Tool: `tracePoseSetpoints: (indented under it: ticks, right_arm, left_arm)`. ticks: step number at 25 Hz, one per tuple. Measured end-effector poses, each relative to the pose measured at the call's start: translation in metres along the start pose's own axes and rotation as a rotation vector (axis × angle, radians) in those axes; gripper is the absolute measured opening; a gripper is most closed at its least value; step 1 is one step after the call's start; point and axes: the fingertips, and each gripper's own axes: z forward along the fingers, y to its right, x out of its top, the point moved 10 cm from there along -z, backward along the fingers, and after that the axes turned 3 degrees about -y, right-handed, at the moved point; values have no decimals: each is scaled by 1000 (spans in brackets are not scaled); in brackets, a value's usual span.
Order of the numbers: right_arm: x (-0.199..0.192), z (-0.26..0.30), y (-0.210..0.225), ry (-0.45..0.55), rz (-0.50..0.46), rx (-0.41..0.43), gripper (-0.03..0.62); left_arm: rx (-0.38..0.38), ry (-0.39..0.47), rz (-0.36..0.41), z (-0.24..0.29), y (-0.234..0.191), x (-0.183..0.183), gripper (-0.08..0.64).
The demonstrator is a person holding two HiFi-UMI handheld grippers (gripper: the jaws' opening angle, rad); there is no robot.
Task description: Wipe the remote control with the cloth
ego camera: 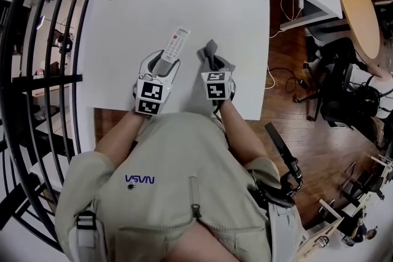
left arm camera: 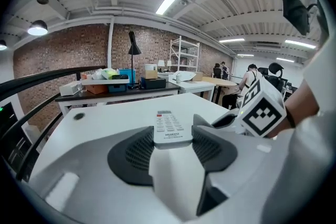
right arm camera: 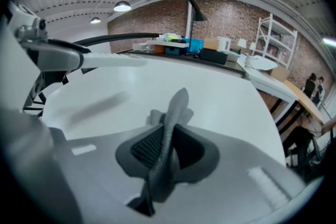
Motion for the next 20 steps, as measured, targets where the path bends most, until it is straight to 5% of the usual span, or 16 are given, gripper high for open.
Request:
tracePoseSetpoints:
  ticks: [2,12,20]
  right_arm:
    - [0,1,2,-16,-9,-8,27]
    - [-2,-18,-2,54,24,-10,21]
    - [25,-65,-4,232,114,14,19]
  left_arm:
    - [1,24,11,-4,0,10,238]
    - [12,73,62,-13,4,13,234]
    - [14,270,158,-46,13,44,233]
